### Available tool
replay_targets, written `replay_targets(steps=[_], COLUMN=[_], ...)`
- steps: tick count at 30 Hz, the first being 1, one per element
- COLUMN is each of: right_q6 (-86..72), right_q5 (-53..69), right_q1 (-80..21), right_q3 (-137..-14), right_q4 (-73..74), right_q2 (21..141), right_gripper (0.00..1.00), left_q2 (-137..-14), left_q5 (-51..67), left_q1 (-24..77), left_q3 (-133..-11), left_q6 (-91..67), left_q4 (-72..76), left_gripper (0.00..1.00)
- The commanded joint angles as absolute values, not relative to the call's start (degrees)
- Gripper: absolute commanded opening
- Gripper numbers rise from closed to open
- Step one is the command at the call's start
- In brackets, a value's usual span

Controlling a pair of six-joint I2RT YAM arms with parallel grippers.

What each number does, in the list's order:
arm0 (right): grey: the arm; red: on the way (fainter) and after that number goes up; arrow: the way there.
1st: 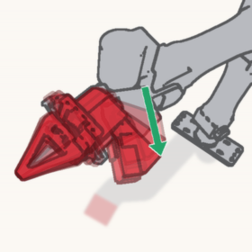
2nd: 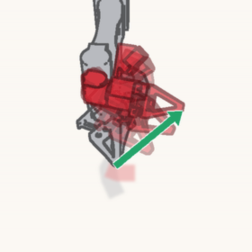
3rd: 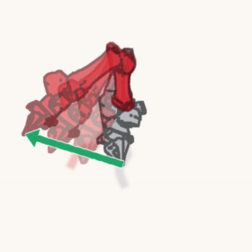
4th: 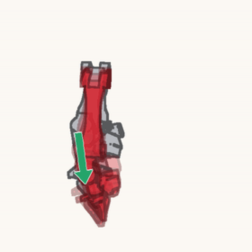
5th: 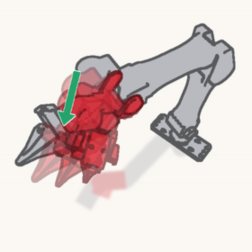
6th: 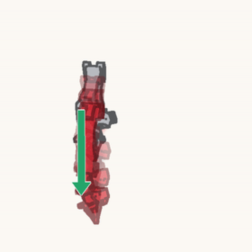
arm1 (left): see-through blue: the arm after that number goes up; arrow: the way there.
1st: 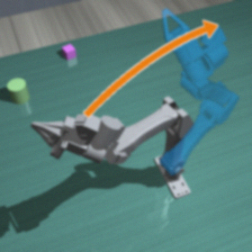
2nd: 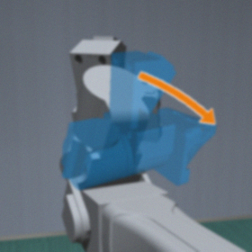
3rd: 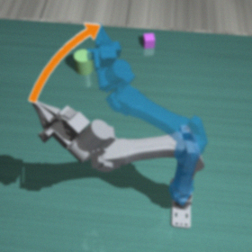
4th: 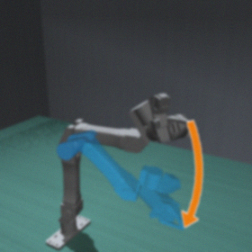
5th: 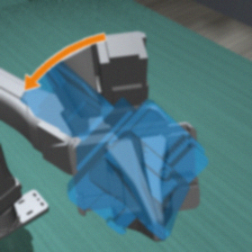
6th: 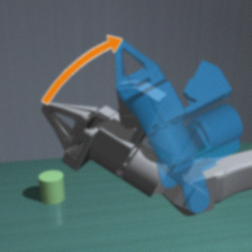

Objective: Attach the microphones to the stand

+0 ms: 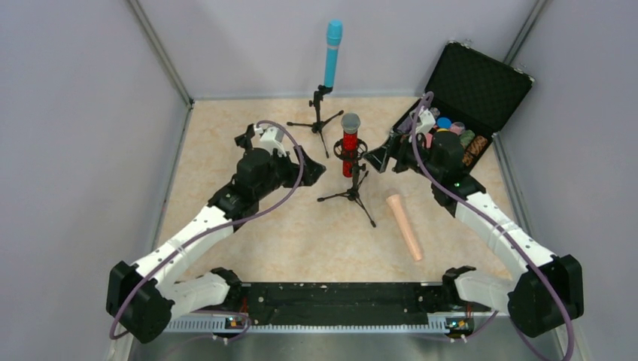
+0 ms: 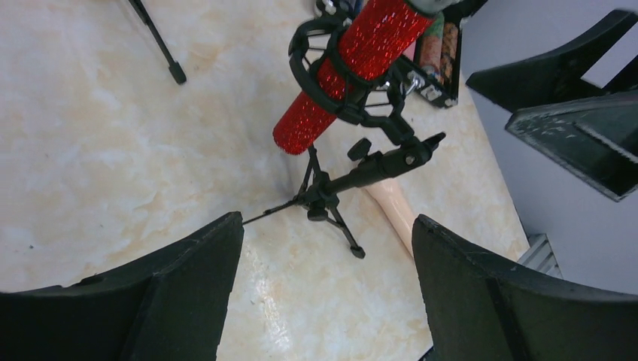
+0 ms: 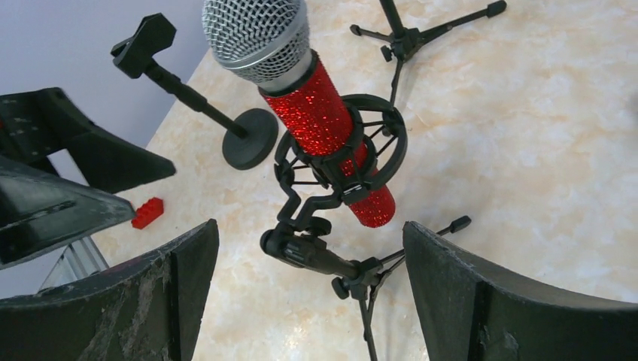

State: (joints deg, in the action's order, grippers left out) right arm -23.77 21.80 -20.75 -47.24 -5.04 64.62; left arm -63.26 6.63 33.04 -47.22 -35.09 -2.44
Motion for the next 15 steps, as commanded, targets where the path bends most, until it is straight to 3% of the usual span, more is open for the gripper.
replay_targets(steps=[1, 15], right_q6=[-25.4, -20.3], right_q5=[20.7, 16.8], right_q1=[-19.2, -16.0], right_q3=[-47.6, -52.5], right_q4=[-3.1, 8.5], right_q2=[63.7, 68.7], right_gripper=[0.89, 0.85], left_q2=[-57.9, -52.7], left_q5=[0.8, -8.9], left_q1=[32.8, 32.8], left_q3=[-46.3, -42.0], left_q6=[-32.9, -30.7], left_q4=[4.2, 9.5], left_gripper=[0.87, 0.86])
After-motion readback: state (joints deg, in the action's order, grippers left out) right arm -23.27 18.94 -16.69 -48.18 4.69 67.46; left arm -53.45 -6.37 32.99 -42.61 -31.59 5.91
